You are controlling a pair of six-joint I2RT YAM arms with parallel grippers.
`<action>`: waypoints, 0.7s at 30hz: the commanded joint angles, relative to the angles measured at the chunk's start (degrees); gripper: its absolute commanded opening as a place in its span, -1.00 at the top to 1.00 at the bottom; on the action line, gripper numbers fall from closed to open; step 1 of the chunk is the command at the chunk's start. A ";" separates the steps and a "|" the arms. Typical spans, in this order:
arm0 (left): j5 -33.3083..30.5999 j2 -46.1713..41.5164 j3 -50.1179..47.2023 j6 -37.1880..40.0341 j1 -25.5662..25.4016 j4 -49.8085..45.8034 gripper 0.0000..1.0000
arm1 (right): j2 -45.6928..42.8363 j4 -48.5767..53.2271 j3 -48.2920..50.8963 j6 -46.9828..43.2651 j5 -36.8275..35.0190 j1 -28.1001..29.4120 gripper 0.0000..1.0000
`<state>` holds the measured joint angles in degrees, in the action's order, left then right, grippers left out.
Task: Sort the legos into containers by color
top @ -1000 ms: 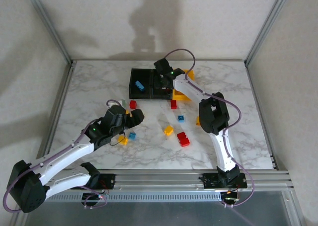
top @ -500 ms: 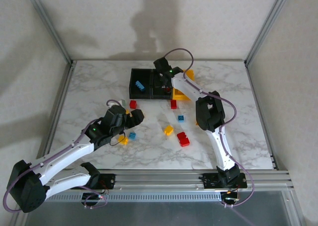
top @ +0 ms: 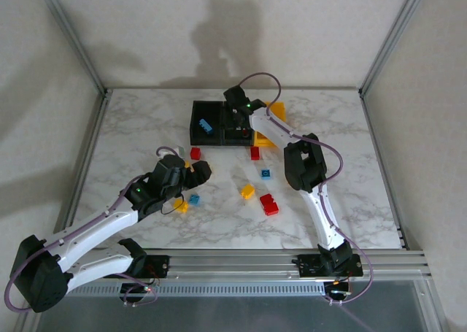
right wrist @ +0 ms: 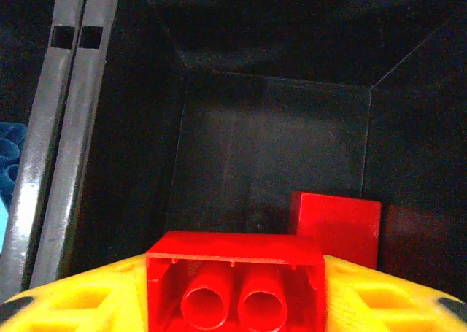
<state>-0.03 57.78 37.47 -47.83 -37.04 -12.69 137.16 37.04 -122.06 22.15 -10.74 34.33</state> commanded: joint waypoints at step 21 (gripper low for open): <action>-2.96 -0.27 0.23 -0.44 -0.05 -1.91 -0.69 | -15.02 -6.38 13.59 0.76 -0.13 1.35 -0.24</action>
<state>-1.32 57.78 37.47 -47.92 -37.04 -13.32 128.97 33.01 -111.87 22.26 -10.48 34.94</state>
